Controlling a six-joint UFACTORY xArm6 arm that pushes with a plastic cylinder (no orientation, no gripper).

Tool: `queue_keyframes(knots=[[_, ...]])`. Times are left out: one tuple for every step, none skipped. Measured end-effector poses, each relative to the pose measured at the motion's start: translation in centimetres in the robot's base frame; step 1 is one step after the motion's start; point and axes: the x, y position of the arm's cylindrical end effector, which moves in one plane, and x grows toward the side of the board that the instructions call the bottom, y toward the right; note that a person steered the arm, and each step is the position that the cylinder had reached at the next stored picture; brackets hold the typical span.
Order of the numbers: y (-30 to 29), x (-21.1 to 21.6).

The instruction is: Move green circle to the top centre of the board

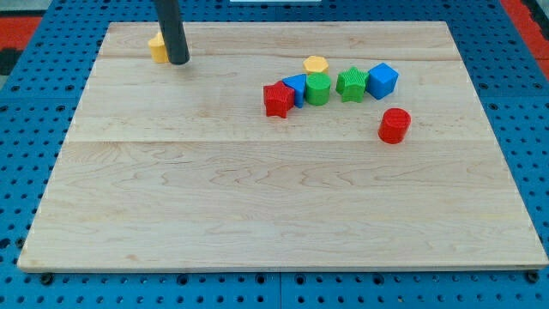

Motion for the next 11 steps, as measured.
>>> queue_keyframes(knots=[[-2.9, -4.8], [-2.3, -1.1], [2.6, 0.1], [6.0, 0.1], [7.9, 0.1], [7.9, 0.1], [8.3, 0.1], [10.7, -0.7], [17.3, -1.7], [26.9, -0.4], [31.2, 3.4]])
